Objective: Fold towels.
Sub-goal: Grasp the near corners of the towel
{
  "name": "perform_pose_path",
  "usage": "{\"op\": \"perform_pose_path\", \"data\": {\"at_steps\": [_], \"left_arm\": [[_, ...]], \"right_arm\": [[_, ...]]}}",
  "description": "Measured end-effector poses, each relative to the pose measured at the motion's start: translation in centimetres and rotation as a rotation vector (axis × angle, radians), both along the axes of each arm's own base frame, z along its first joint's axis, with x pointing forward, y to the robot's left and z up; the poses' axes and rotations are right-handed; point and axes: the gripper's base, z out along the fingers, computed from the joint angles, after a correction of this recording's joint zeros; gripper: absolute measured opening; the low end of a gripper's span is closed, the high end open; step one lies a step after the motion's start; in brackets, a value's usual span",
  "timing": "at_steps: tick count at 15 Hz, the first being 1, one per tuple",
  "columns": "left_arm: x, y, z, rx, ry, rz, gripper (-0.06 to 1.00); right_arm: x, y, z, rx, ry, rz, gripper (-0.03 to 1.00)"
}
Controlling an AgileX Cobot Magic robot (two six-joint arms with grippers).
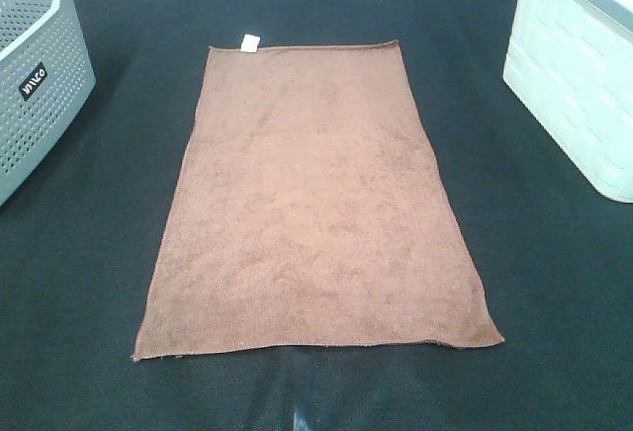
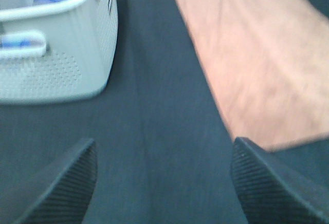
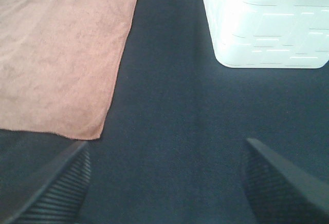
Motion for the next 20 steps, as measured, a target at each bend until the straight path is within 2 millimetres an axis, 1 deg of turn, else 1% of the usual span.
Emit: {"op": "perform_pose_path", "data": {"at_steps": [2,3,4,6,7,8,10,12,13,15,16,17,20], "left_arm": [[1.1,-0.3,1.6,-0.078,-0.127,-0.009,0.70],[1.1,-0.3,1.6,-0.078,-0.127,-0.009,0.70],[2.3,-0.4,1.8,-0.140,-0.153,-0.014,0.70],[5.2,-0.4,1.2,-0.238,-0.114,0.007,0.70],[6.6,-0.4,1.0,-0.285,-0.070,0.016,0.70],[8.8,-0.6,0.5,-0.372,0.028,0.027,0.70],[11.6,-0.8,-1.0,-0.464,0.213,0.049,0.70],[14.1,-1.2,-3.2,-0.511,0.419,0.051,0.70],[15.1,-1.3,-4.4,-0.515,0.499,0.048,0.70],[17.1,-1.6,-6.6,-0.530,0.626,0.031,0.70],[18.0,-1.8,-7.6,-0.562,0.679,0.026,0.70],[19.1,-2.1,-9.1,-0.601,0.738,0.016,0.70],[20.9,-2.5,-11.9,-0.648,0.807,-0.012,0.70]], "right_arm": [[0.8,0.0,0.6,0.043,0.005,-0.029,0.76],[0.8,0.0,0.6,0.043,0.005,-0.029,0.76],[1.8,0.0,1.0,0.063,0.014,-0.044,0.76],[4.4,0.0,1.4,0.083,0.077,-0.065,0.76],[6.0,0.0,1.6,0.083,0.147,-0.070,0.76],[8.1,0.1,1.9,0.082,0.240,-0.074,0.76],[11.4,0.4,1.7,0.109,0.390,-0.072,0.76],[14.2,0.9,0.9,0.161,0.520,-0.066,0.76],[15.5,1.2,0.1,0.185,0.591,-0.057,0.76],[17.6,1.9,-2.0,0.240,0.725,-0.021,0.76],[18.5,2.2,-2.9,0.269,0.771,0.001,0.76],[19.8,2.7,-4.1,0.307,0.813,0.041,0.76],[21.9,3.3,-6.4,0.348,0.845,0.099,0.76]]}}
